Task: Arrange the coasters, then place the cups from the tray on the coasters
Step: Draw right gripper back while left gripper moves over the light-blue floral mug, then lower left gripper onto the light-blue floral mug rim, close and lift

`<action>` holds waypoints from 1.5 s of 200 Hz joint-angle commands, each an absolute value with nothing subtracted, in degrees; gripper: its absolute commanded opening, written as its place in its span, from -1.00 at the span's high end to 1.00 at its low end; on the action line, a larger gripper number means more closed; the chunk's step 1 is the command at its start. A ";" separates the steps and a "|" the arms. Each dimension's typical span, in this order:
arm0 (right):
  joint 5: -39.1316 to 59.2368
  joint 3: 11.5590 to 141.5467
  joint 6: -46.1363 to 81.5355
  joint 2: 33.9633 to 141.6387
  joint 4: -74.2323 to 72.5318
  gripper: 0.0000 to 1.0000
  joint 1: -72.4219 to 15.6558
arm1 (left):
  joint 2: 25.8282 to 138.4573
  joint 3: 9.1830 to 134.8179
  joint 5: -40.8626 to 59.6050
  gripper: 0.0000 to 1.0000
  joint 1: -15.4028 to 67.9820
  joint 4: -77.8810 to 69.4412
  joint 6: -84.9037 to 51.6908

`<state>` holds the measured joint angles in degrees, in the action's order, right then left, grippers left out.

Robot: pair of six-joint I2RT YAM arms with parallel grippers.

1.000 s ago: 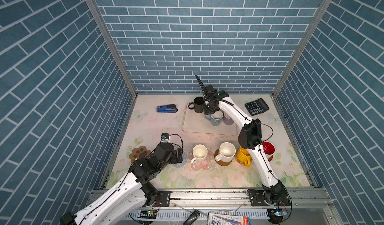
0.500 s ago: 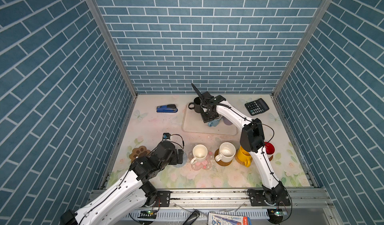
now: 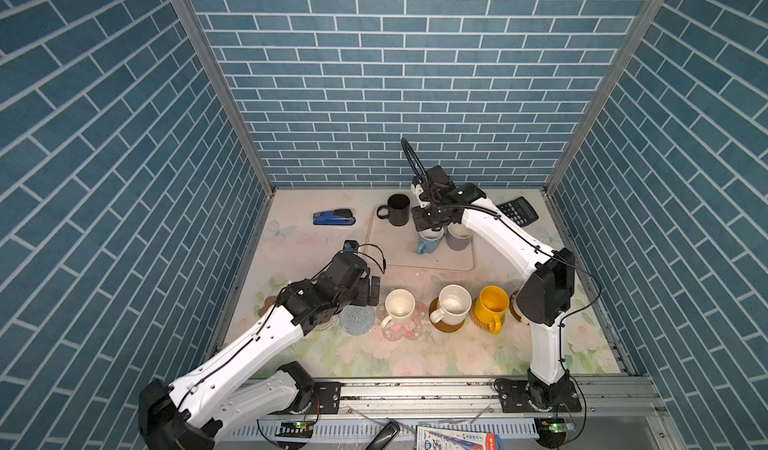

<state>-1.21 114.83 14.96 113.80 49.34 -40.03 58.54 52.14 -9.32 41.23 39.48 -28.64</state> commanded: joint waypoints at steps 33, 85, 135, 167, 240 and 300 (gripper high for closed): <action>-1.54 98.62 16.58 98.99 40.42 -0.05 -36.99 | 70.01 62.84 -8.62 -0.99 41.09 40.84 -23.00; -0.31 80.07 20.72 83.05 32.58 -0.68 -32.32 | 81.96 71.81 -5.52 -0.99 41.04 39.61 -19.83; -2.95 63.33 23.77 69.04 25.81 -0.85 -30.49 | 93.97 80.51 -3.35 -0.94 40.89 39.33 -17.98; -3.92 55.60 24.37 62.75 22.64 -0.85 -30.36 | 100.87 85.80 -2.13 -0.87 40.89 39.22 -17.36; -7.25 47.14 24.36 57.60 19.51 -0.86 -29.70 | 114.70 98.87 0.16 -0.43 40.72 42.20 -17.33; -6.62 44.66 26.43 54.60 16.61 -0.89 -28.79 | 121.86 105.07 0.35 -0.13 40.01 44.33 -17.31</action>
